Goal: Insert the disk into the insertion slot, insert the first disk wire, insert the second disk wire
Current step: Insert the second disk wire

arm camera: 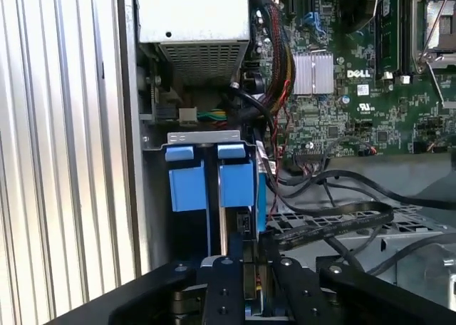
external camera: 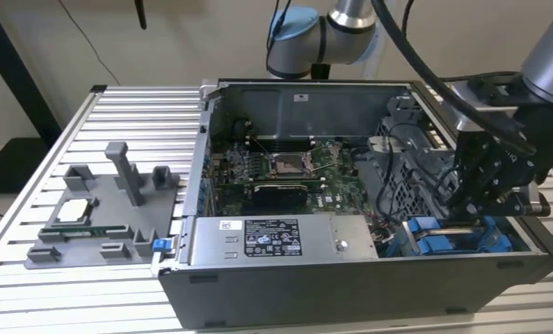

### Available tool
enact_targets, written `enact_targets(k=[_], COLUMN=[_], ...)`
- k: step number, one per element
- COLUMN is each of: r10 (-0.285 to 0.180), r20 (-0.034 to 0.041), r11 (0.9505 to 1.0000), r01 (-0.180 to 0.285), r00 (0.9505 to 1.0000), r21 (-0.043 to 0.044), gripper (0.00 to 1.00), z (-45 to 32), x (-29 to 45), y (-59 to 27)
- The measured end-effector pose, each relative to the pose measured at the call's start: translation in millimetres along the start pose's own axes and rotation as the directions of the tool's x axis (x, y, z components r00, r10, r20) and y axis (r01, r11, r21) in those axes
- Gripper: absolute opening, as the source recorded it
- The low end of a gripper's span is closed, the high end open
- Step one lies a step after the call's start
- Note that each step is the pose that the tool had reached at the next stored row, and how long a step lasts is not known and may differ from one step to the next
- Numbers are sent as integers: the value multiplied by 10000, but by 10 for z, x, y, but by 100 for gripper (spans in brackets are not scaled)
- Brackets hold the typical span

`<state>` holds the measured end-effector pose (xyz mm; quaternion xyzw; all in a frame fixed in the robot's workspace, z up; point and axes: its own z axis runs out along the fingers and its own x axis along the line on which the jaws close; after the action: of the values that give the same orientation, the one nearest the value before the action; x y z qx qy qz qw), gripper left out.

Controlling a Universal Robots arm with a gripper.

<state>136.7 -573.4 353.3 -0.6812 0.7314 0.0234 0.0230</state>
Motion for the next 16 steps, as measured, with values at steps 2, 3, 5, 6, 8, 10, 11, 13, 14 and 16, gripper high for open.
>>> enact_targets(k=[2, 3, 5, 6, 8, 10, 11, 13, 14, 16], r10=[2, 2, 2, 2, 2, 2, 3, 2, 3, 3], r20=[1, -2, -1, -2, -2, -1, -2, -1, 0, 0], r11=[10000, 10000, 10000, 10000, 10000, 10000, 10000, 10000, 10000, 10000], r01=[-2, -2, -2, -2, -2, -2, -3, -2, -3, -3], r00=[10000, 10000, 10000, 10000, 10000, 10000, 10000, 10000, 10000, 10000], r21=[0, 0, 0, 0, 0, 0, 0, 1, 0, -1], gripper=[100, 100, 100, 100, 100, 100, 100, 100, 100, 100], z=[-76, -120, -212, -257, -349, -433, -469, -518, -530, -536], x=[-5, -8, -14, -16, -23, -28, -30, -34, -34, -34], y=[2, 3, 3, 3, 4, 4, 4, 4, 4, 5])
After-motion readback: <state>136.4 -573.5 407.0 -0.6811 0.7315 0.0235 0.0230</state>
